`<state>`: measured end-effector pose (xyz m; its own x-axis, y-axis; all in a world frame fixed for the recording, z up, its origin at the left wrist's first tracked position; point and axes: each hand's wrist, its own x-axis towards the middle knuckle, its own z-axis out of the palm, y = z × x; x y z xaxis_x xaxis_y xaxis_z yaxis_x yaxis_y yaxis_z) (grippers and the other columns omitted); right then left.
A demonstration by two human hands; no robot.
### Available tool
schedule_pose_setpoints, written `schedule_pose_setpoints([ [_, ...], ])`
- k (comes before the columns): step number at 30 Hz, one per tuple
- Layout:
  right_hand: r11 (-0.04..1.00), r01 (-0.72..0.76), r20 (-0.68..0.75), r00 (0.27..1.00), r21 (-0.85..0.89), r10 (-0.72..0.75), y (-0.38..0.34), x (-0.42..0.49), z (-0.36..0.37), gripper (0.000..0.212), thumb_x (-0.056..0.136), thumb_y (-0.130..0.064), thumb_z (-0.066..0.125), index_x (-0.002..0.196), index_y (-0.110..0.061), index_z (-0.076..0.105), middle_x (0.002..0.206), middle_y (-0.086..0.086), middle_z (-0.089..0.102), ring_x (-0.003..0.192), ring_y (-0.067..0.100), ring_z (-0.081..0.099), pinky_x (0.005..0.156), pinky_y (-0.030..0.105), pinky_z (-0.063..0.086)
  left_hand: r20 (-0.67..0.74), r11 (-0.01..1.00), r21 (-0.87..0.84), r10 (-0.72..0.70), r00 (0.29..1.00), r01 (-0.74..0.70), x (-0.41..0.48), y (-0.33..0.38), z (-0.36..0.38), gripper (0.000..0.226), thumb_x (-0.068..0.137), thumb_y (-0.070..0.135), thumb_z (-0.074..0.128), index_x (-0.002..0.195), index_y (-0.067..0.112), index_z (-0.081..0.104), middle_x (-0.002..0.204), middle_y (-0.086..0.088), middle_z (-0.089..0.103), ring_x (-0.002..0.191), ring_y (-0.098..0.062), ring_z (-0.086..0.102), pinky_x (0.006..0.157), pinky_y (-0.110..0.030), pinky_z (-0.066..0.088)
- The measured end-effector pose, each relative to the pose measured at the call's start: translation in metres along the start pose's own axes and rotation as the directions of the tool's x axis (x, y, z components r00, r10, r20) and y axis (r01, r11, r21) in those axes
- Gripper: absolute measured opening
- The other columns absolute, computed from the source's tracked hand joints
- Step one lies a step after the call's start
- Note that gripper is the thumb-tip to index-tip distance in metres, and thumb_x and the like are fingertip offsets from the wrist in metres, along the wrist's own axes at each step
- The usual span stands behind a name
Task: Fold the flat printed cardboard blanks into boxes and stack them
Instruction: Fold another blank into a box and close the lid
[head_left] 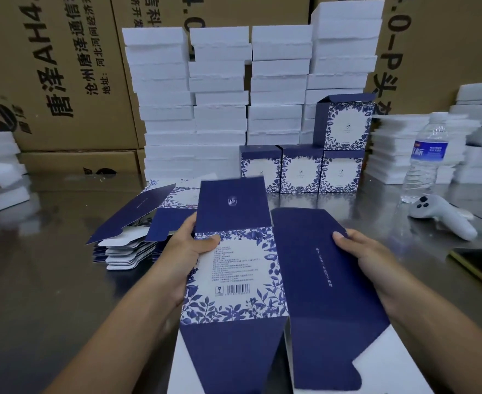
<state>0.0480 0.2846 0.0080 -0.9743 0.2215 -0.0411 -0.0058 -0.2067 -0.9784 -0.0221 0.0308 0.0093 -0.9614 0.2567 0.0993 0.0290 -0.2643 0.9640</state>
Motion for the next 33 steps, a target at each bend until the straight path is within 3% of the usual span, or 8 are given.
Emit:
schedule_pose_setpoints([
  [3, 0.999, -0.006, -0.009, 1.0, -0.049, 0.006, -0.003, 0.0, -0.001, 0.016, 0.093, -0.024, 0.056, 0.095, -0.016, 0.07, 0.083, 0.009, 0.074, 0.063, 0.022, 0.071, 0.05, 0.031, 0.056, -0.036, 1.0, 0.013, -0.024, 0.999, 0.024, 0.0, -0.001, 0.002, 0.03, 0.09, -0.004, 0.054, 0.097, 0.026, 0.055, 0.05, 0.021, 0.064, 0.055, -0.011, 0.069, 0.042, -0.022, 0.051],
  [6, 0.988, 0.056, -0.099, 0.993, -0.145, -0.07, -0.003, 0.001, 0.0, 0.039, 0.094, -0.034, 0.052, 0.065, -0.025, 0.077, 0.068, 0.002, 0.073, 0.053, 0.014, 0.068, 0.04, 0.02, 0.049, -0.054, 0.999, -0.016, -0.042, 0.998, 0.041, 0.0, -0.001, 0.001, 0.042, 0.09, -0.002, 0.055, 0.12, 0.026, 0.045, 0.063, 0.008, 0.072, 0.057, -0.016, 0.07, 0.043, -0.024, 0.051],
  [12, 0.964, 0.09, -0.192, 0.971, -0.251, -0.141, 0.0, 0.004, -0.005, 0.036, 0.096, -0.032, 0.05, 0.073, -0.017, 0.073, 0.065, 0.0, 0.072, 0.053, 0.014, 0.066, 0.045, 0.02, 0.049, -0.17, 0.994, 0.079, -0.058, 0.984, 0.072, -0.002, -0.001, 0.008, 0.007, 0.093, 0.017, 0.057, 0.087, 0.016, 0.054, 0.068, 0.0, 0.067, 0.049, -0.011, 0.064, 0.042, -0.017, 0.047],
  [16, 0.961, 0.154, -0.215, 0.955, -0.228, -0.204, -0.003, 0.003, -0.006, 0.042, 0.096, -0.027, 0.05, 0.06, -0.022, 0.07, 0.059, -0.008, 0.069, 0.047, 0.005, 0.063, 0.041, 0.016, 0.049, -0.27, 0.968, 0.212, -0.072, 0.96, 0.132, 0.001, -0.001, 0.009, 0.043, 0.098, 0.038, 0.046, 0.083, 0.002, 0.064, 0.073, -0.014, 0.069, 0.067, -0.026, 0.067, 0.066, -0.032, 0.051],
  [19, 0.959, 0.156, -0.22, 0.953, -0.235, -0.208, -0.003, 0.003, -0.003, 0.039, 0.096, -0.028, 0.05, 0.064, -0.021, 0.07, 0.061, -0.009, 0.07, 0.054, 0.009, 0.065, 0.049, 0.018, 0.051, -0.292, 0.908, 0.416, 0.081, 0.953, 0.051, 0.001, -0.004, 0.009, 0.042, 0.1, 0.034, 0.04, 0.073, 0.004, 0.052, 0.068, -0.012, 0.051, 0.063, -0.021, 0.048, 0.062, -0.028, 0.035],
  [23, 0.977, 0.128, -0.179, 0.971, -0.17, -0.158, -0.003, 0.002, 0.004, 0.036, 0.095, -0.034, 0.051, 0.073, -0.018, 0.074, 0.074, -0.001, 0.074, 0.062, 0.012, 0.069, 0.052, 0.022, 0.055, -0.343, 0.867, 0.499, 0.209, 0.916, -0.011, 0.001, -0.001, 0.008, 0.031, 0.101, 0.029, 0.04, 0.076, 0.011, 0.045, 0.075, -0.008, 0.04, 0.067, -0.017, 0.035, 0.056, -0.029, 0.025],
  [28, 0.919, 0.173, -0.183, 0.951, -0.354, -0.249, -0.001, 0.001, 0.007, 0.046, 0.098, -0.029, 0.047, 0.088, 0.014, 0.06, 0.09, 0.033, 0.065, 0.071, 0.024, 0.056, 0.071, 0.037, 0.046, -0.353, 0.898, 0.439, 0.16, 0.922, 0.012, 0.001, -0.003, 0.002, 0.033, 0.101, 0.035, 0.037, 0.082, 0.011, 0.051, 0.081, -0.011, 0.047, 0.072, -0.021, 0.04, 0.067, -0.032, 0.028],
  [33, 0.884, 0.183, -0.231, 0.924, -0.431, -0.304, -0.005, 0.003, 0.001, 0.051, 0.098, -0.03, 0.046, 0.094, 0.02, 0.051, 0.084, 0.038, 0.058, 0.069, 0.025, 0.051, 0.068, 0.034, 0.041, -0.262, 0.922, 0.387, 0.1, 0.96, 0.01, -0.001, -0.005, 0.01, 0.048, 0.1, 0.044, 0.036, 0.086, 0.004, 0.058, 0.076, -0.014, 0.051, 0.067, -0.024, 0.046, 0.064, -0.031, 0.033],
])
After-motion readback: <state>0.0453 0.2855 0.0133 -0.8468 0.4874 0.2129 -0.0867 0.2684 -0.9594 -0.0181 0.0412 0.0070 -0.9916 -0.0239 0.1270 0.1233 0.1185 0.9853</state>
